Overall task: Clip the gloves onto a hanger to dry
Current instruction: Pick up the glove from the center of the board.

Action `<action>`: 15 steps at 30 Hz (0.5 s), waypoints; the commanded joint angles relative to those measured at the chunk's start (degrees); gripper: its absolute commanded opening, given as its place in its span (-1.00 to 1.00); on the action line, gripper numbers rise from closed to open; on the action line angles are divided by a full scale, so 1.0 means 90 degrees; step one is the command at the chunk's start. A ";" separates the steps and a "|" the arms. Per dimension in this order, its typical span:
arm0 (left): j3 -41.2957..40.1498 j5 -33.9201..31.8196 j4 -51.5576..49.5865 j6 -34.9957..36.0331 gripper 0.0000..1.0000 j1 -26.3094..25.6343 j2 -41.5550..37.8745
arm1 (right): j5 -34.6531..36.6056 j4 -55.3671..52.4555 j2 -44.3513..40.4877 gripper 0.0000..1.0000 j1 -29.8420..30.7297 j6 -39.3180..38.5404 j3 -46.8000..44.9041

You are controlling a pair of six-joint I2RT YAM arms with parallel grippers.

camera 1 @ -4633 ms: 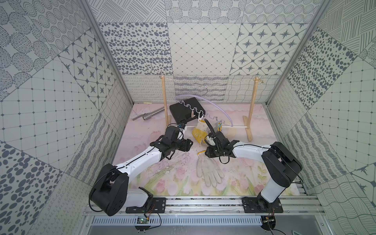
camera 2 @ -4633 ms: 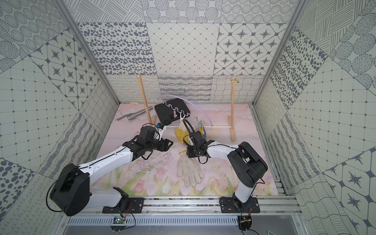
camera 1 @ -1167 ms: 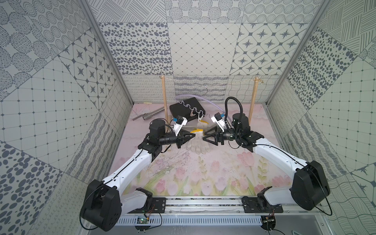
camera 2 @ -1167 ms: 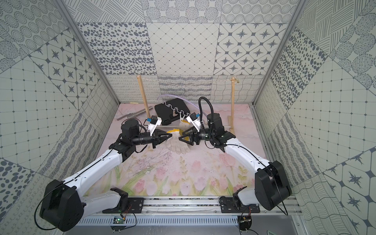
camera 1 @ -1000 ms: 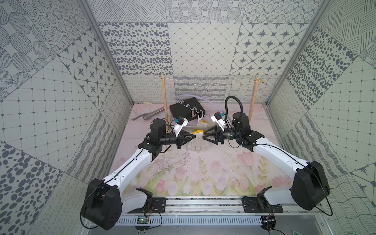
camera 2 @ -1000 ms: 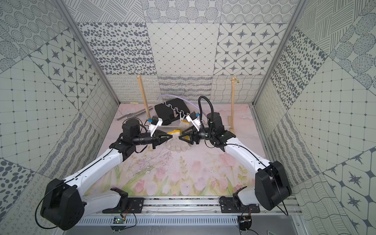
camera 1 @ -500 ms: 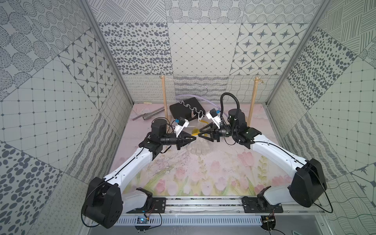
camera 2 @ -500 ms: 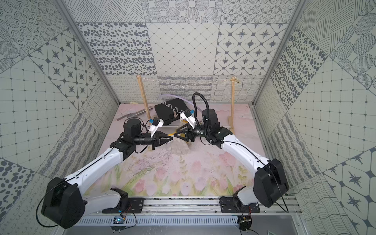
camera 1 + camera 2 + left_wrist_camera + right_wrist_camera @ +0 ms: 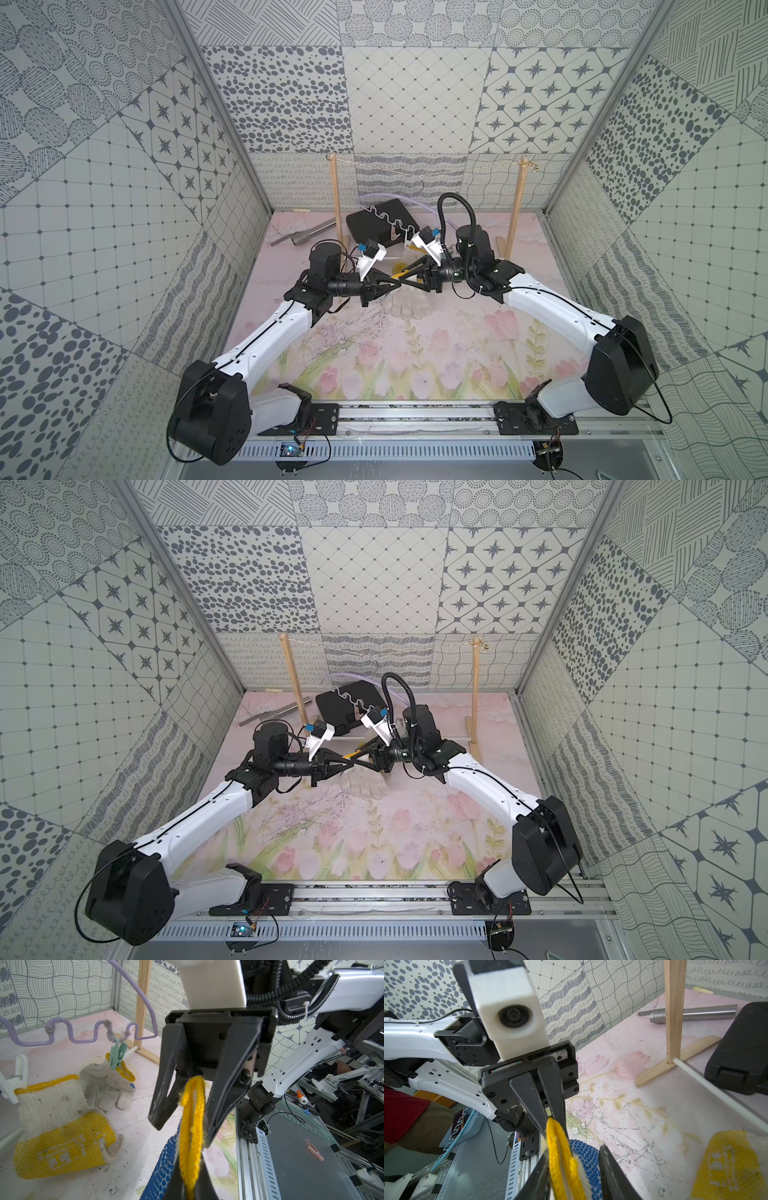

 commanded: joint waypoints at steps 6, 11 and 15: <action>0.0147 0.0195 0.0017 0.0113 -1.00 -0.0038 0.0037 | -0.0149 0.0601 0.0160 -0.61 0.0052 0.0129 0.0094; 0.0146 0.0003 0.0053 0.0015 -1.00 -0.0039 0.0008 | -0.0126 0.0598 0.0153 -0.86 0.0056 0.0123 0.0051; 0.0136 -0.0028 0.0149 -0.0082 -1.00 -0.0036 0.0037 | -0.0130 0.0611 0.0153 -0.93 0.0055 0.0130 0.0025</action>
